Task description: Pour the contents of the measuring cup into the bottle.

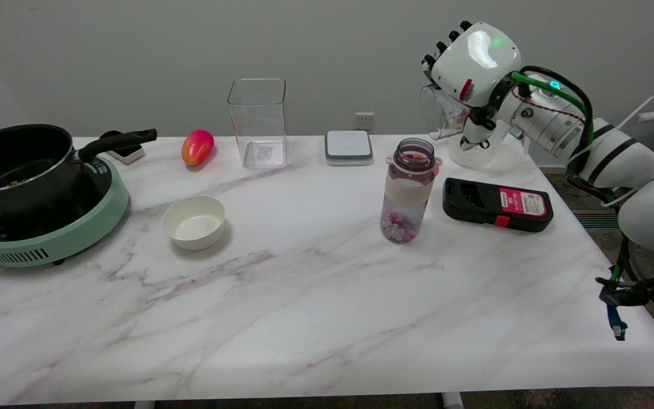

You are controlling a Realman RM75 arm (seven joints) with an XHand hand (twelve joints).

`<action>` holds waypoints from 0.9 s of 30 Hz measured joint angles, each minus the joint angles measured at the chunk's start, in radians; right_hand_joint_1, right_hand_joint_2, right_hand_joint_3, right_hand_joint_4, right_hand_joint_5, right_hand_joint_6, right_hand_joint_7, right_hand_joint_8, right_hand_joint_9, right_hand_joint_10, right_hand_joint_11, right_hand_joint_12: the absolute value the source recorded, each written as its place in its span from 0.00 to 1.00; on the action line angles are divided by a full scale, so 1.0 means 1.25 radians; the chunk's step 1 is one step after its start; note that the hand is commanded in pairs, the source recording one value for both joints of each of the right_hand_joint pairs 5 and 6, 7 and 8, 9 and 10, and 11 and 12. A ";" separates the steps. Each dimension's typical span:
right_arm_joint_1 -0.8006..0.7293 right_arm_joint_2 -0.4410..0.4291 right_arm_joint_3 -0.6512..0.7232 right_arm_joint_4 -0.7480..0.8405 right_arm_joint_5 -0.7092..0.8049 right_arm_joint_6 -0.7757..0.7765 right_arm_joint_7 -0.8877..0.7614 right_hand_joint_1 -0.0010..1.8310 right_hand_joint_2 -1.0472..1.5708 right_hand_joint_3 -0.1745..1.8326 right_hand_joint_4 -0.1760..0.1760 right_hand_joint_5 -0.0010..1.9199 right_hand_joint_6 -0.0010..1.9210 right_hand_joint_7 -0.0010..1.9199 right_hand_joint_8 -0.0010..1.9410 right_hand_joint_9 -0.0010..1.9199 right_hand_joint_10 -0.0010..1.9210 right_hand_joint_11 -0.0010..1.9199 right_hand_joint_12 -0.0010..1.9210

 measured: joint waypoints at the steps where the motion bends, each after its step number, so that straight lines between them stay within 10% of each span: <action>1: 0.000 0.000 -0.001 0.000 0.000 0.001 -0.002 0.79 0.87 0.26 0.50 1.00 1.00 0.95 0.94 0.82 0.82 0.70 0.70; 27: 0.008 0.005 -0.055 0.000 0.000 0.050 -0.037 0.79 0.87 0.26 0.50 1.00 1.00 0.95 0.94 0.82 0.82 0.70 0.70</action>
